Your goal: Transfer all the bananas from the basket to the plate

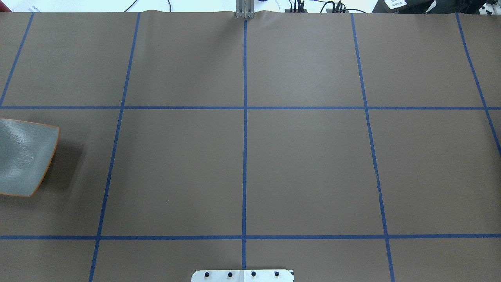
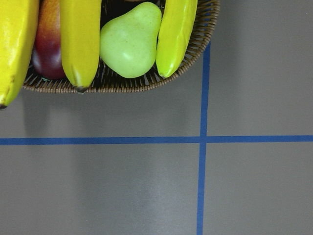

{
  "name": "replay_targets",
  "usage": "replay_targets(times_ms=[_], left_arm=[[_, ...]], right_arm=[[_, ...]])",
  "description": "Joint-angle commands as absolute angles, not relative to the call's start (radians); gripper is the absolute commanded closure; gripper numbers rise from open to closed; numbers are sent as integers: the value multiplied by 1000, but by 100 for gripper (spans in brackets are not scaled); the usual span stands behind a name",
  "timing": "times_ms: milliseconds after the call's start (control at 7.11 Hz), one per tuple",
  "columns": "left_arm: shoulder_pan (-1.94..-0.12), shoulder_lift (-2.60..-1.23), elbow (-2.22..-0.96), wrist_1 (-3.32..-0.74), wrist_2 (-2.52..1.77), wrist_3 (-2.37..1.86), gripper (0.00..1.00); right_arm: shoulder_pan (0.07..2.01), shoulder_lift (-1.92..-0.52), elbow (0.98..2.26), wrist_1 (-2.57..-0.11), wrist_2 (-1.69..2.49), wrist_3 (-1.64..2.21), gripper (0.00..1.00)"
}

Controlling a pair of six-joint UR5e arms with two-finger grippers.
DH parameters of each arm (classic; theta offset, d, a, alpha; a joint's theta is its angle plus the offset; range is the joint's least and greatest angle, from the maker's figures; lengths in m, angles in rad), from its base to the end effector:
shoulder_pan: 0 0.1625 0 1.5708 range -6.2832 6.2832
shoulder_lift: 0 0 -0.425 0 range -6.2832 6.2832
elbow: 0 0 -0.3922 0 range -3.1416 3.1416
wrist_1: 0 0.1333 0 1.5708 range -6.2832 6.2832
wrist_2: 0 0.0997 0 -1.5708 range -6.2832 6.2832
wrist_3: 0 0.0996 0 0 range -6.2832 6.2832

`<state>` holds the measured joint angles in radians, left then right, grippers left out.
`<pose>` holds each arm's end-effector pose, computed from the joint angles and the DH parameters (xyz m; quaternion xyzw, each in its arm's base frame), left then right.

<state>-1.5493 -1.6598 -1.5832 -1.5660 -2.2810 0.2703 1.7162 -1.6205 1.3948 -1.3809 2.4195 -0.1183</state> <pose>-0.0569 -0.5358 0.6117 0.0880 0.3390 0.1528 0.9241 0.1244 -0.4451 0.7441 0.0379 -0.4102 0.0197 0.9110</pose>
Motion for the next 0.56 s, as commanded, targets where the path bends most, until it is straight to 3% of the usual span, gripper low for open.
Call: replay_targets(times_ms=[0,422], left_arm=[[-1549,-1660,-1585,-1566,-2283,270,0],[-1549,-1661,-1585,-1571,-2283,272,0]], right_arm=[[1733,-1560,1364,-1579,2409,-240,0],[1729,-1533,1310,-1628,2309,-310,0]])
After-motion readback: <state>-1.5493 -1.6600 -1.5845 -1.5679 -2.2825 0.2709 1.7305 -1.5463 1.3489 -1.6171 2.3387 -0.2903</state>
